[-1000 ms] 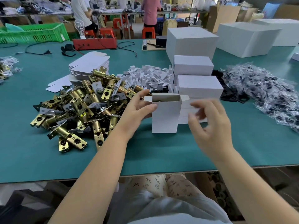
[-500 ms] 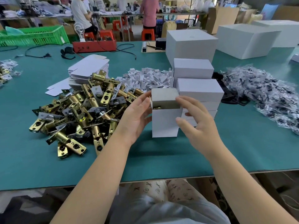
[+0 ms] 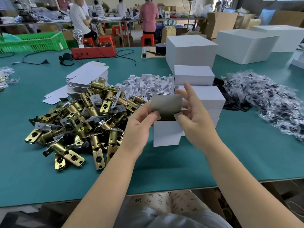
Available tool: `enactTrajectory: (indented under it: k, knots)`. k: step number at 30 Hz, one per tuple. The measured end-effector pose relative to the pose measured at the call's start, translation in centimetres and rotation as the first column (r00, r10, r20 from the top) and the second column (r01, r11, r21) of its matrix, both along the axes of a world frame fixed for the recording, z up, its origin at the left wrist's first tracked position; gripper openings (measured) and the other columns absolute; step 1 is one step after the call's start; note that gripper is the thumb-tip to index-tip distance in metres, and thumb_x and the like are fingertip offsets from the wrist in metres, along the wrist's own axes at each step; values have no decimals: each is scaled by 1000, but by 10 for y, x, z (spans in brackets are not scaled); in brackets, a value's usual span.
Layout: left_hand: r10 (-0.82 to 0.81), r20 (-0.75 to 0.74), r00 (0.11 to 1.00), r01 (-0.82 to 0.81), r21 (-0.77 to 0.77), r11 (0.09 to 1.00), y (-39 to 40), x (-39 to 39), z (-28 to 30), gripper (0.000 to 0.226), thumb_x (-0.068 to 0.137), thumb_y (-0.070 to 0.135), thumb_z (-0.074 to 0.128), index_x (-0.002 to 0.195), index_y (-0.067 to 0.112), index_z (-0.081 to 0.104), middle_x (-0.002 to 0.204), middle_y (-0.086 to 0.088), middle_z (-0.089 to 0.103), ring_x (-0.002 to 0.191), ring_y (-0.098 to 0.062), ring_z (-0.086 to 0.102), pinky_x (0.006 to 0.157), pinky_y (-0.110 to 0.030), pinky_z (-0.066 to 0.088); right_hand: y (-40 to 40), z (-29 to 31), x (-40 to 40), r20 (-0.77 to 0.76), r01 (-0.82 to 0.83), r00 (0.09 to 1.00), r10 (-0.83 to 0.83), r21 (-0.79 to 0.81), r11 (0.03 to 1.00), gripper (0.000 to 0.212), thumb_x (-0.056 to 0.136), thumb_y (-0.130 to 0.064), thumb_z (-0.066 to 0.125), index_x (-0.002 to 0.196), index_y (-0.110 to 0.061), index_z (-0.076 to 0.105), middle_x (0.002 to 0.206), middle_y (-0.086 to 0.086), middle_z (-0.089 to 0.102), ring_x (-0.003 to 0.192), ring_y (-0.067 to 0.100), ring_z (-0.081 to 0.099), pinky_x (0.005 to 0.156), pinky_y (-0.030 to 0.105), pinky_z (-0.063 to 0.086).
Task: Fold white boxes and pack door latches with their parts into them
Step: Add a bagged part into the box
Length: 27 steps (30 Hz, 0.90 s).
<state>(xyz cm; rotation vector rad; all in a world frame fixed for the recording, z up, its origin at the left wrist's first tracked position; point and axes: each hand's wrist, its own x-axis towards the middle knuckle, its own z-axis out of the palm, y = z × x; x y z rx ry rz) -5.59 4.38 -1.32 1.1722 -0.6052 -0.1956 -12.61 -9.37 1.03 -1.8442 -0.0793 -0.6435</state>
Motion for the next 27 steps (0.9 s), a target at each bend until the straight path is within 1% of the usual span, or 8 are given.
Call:
enactTrajectory:
  k: [3, 5, 8, 12, 15, 17, 23, 27]
  knots:
    - [116, 129, 985, -118, 4, 993, 1, 2, 4, 33, 92, 1, 52, 106, 23, 73, 96, 11, 74, 93, -3, 66, 83, -17, 50, -2, 1, 5, -9, 10, 1000, -11, -29, 1000, 52, 84, -4, 44, 110, -48, 51, 107, -25, 61, 101, 9, 58, 84, 18, 44]
    - [163, 204, 965, -173, 36, 984, 3, 3, 6, 32, 92, -2, 54, 102, 24, 70, 91, 16, 73, 88, 1, 66, 80, -14, 49, -4, -1, 6, -11, 15, 1000, -15, 0, 1000, 38, 82, -10, 45, 99, -42, 57, 96, -24, 64, 96, 10, 60, 85, 21, 45]
    - [147, 271, 951, -173, 73, 982, 6, 0, 2, 27, 91, 0, 56, 98, 20, 72, 94, 9, 72, 94, -4, 65, 82, -16, 49, -4, -9, 3, 20, -12, 1000, 12, -22, 1000, 17, 82, -31, 53, 96, -39, 59, 105, -17, 63, 106, 11, 58, 94, 29, 44]
    - [76, 242, 967, -95, 70, 993, 11, -1, 0, 17, 84, 11, 60, 95, 18, 72, 105, 1, 69, 105, -8, 63, 84, -19, 49, -7, -19, -4, 32, -9, 999, 13, -117, 993, 20, 90, -44, 45, 105, -42, 58, 125, -15, 55, 123, 4, 49, 101, 24, 39]
    - [55, 241, 969, -84, 111, 990, 11, -1, 0, 20, 77, 26, 67, 95, 19, 71, 109, 2, 67, 105, -11, 62, 82, -23, 49, -8, -22, -6, 32, 11, 999, -5, -168, 986, 18, 95, -37, 46, 108, -41, 57, 127, -17, 52, 123, -4, 46, 100, 14, 35]
    - [62, 244, 968, -97, 136, 986, 11, 0, -1, 23, 75, 27, 70, 97, 21, 71, 111, 3, 67, 106, -14, 63, 84, -26, 49, -9, -22, -6, 30, 12, 1000, -7, -169, 986, 19, 94, -30, 49, 107, -41, 58, 127, -19, 51, 121, -5, 46, 99, 14, 36]
    - [27, 273, 962, -82, 194, 978, 13, 2, -1, 34, 76, 14, 67, 107, 29, 69, 114, 9, 65, 110, -13, 61, 89, -25, 49, -12, -23, -5, 32, 4, 999, 3, -203, 979, 25, 91, -24, 55, 113, -36, 58, 126, -20, 52, 122, -1, 48, 103, 27, 41]
    - [84, 242, 967, -137, 210, 968, 8, 1, 3, 36, 78, 7, 64, 101, 35, 72, 106, 16, 66, 104, -6, 62, 83, -21, 50, -10, -20, -1, 74, 46, 997, -31, -213, 976, 25, 90, -18, 56, 112, -29, 61, 117, -20, 56, 112, 0, 54, 95, 22, 45]
